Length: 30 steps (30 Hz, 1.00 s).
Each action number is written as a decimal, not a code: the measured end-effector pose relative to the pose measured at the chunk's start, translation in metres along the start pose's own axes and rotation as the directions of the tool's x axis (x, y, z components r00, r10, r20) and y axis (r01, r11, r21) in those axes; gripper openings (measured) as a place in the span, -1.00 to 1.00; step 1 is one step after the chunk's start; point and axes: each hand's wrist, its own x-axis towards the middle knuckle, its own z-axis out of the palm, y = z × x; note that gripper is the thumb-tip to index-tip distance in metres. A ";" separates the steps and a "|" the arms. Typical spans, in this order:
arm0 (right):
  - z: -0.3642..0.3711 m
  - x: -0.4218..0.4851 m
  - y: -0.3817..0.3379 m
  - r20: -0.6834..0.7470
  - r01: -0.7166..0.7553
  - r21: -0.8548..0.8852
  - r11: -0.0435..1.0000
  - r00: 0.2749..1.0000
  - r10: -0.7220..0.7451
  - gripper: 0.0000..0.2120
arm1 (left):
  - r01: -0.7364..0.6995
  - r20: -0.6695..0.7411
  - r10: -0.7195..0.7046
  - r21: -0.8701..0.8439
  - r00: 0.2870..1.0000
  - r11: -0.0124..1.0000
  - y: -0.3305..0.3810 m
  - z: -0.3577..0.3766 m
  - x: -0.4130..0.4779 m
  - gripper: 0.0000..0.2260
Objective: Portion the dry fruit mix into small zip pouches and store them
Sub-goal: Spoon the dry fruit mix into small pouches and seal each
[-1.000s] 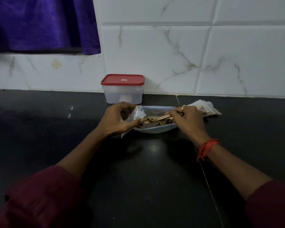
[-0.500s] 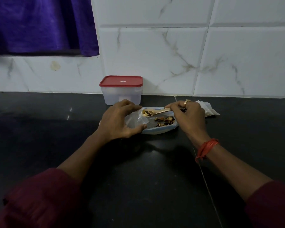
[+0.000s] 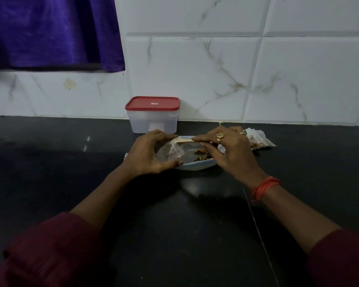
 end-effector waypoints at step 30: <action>-0.011 -0.009 0.022 0.096 -0.230 -0.404 0.886 0.952 0.291 -0.82 | 0.289 -0.043 -0.401 -0.625 0.915 0.725 0.017 0.003 0.005 -0.54</action>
